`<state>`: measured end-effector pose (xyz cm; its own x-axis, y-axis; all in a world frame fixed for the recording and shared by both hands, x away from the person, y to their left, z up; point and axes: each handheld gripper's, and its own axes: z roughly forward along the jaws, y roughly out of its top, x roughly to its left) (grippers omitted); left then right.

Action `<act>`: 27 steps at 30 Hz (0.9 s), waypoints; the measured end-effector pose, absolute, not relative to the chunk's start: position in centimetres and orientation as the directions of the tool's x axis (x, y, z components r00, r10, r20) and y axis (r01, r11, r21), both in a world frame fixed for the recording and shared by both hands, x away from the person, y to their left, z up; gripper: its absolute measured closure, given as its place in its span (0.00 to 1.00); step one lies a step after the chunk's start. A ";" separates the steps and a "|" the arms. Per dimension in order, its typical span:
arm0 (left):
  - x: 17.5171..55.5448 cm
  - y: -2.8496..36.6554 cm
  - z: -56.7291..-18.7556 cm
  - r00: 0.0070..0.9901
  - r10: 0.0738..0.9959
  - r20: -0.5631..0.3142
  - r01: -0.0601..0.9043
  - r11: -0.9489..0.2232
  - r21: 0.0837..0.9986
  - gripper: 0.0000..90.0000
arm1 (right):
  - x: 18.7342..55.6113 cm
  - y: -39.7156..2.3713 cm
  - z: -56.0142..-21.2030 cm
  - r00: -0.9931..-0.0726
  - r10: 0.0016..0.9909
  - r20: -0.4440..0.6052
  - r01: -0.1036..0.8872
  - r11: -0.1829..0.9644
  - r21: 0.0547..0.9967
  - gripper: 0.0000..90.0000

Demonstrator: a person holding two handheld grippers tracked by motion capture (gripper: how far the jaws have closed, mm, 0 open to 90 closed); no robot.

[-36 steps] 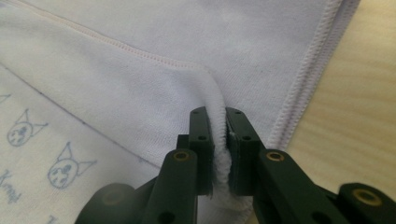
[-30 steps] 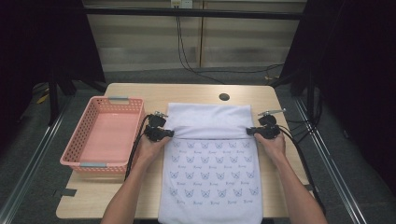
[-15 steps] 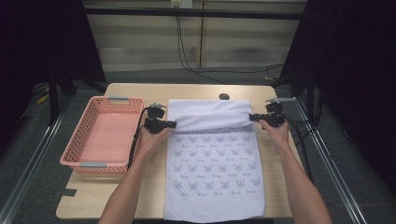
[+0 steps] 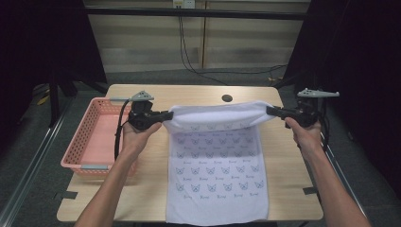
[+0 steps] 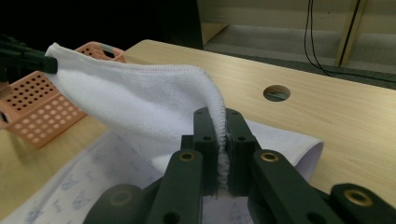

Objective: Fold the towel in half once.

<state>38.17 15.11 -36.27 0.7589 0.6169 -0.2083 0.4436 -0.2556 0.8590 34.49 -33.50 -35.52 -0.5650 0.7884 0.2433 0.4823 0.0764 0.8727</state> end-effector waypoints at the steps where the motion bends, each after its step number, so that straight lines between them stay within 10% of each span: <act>1: 37.8 15.2 -35.9 0.764 0.613 -0.201 0.435 -0.259 0.863 0.97 | 33.8 -33.6 -35.2 -0.569 0.787 0.240 0.476 0.077 0.876 0.95; 11: 31.2 16.2 -32.3 0.827 0.549 -0.120 0.325 -0.293 0.899 0.97 | 27.2 -33.7 -33.0 -0.637 0.736 0.229 0.368 0.030 0.929 0.95; 27: 24.1 15.9 -46.0 0.841 0.453 -0.296 0.493 -0.415 0.765 0.94 | 18.4 -34.3 -45.4 -0.637 0.701 0.320 0.591 0.178 0.787 0.89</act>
<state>24.07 15.95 -45.95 0.8411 0.4527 -0.2959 0.4925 -0.4151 0.7649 18.37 -34.28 -45.39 -0.6372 0.7013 0.3197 0.5908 0.1780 0.7869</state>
